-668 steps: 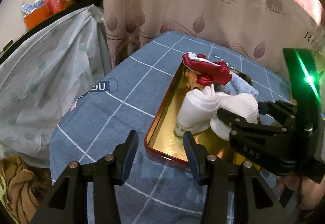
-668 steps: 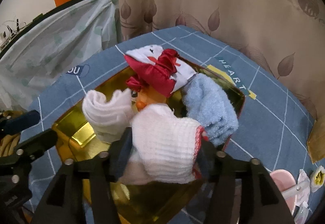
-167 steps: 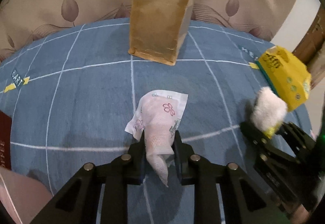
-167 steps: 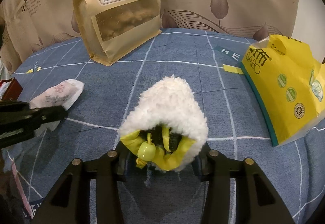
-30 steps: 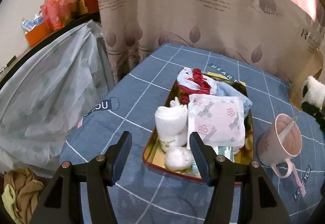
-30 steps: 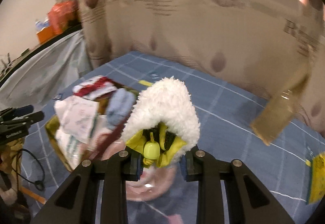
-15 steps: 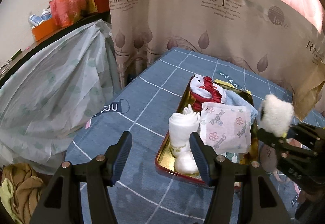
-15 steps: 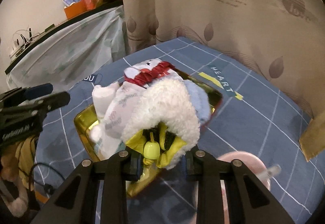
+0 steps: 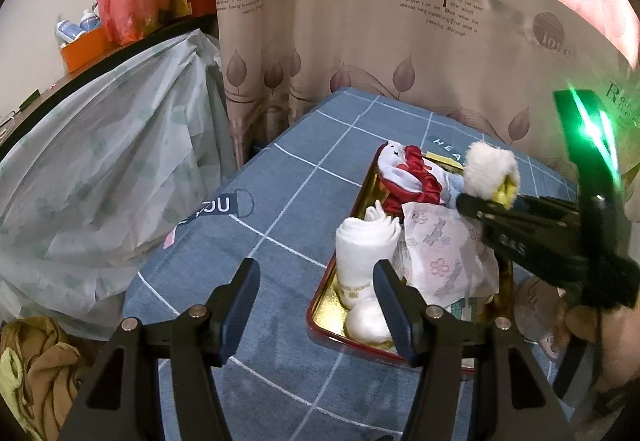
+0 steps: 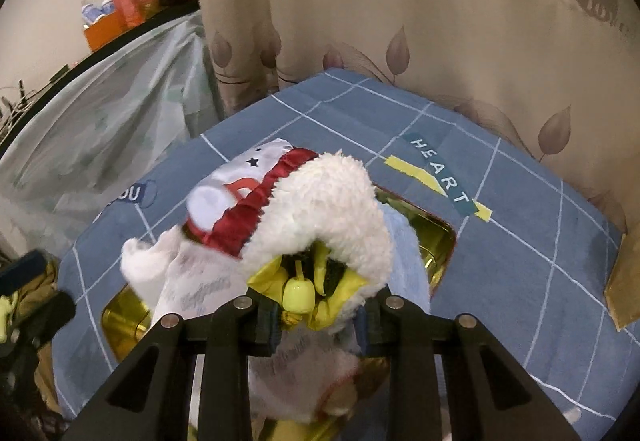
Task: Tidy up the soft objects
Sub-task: 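Carry the fluffy plush into the gold tin and open the right gripper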
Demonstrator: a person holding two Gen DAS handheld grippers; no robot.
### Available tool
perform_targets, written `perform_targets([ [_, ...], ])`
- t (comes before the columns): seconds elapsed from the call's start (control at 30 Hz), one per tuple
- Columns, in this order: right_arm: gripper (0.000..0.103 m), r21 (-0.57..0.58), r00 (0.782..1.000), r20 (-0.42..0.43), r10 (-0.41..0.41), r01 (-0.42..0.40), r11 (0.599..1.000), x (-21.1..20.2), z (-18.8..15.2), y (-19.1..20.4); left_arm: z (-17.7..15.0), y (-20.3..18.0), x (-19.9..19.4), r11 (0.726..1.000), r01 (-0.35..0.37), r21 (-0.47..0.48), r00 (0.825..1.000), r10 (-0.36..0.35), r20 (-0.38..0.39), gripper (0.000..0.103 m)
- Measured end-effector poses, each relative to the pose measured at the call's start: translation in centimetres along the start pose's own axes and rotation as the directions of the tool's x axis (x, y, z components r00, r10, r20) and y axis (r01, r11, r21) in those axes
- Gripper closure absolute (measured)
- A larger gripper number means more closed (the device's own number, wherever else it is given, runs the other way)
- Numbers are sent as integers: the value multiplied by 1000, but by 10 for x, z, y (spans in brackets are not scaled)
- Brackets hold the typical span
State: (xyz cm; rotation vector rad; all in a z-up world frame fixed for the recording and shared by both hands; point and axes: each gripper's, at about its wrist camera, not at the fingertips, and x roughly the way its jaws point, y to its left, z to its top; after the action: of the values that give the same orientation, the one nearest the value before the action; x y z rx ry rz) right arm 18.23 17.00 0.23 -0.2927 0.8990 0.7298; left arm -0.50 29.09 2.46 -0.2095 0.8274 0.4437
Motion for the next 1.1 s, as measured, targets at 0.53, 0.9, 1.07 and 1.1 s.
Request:
perform_targets([
  [0.53,68,-3,998,-59,-26,25,1000,27,-2,0,-2,-6,6,1000,5,15,1000,-5,-11,43],
  [0.9,24,-35,997,63,-37,40,999,-30,-2,10,-6,-14,7,999,12,40,1000,-12,-2,43],
  [1.07,12,25,987,135,-82,80,997,-75,-13,0,-6,-16,4,999,18,48,1000,-19,12,43],
  [1.1,11,41,985,147,-95,90,995,-84,-18,-3,-6,-17,5,999,20,50,1000,-21,12,43],
])
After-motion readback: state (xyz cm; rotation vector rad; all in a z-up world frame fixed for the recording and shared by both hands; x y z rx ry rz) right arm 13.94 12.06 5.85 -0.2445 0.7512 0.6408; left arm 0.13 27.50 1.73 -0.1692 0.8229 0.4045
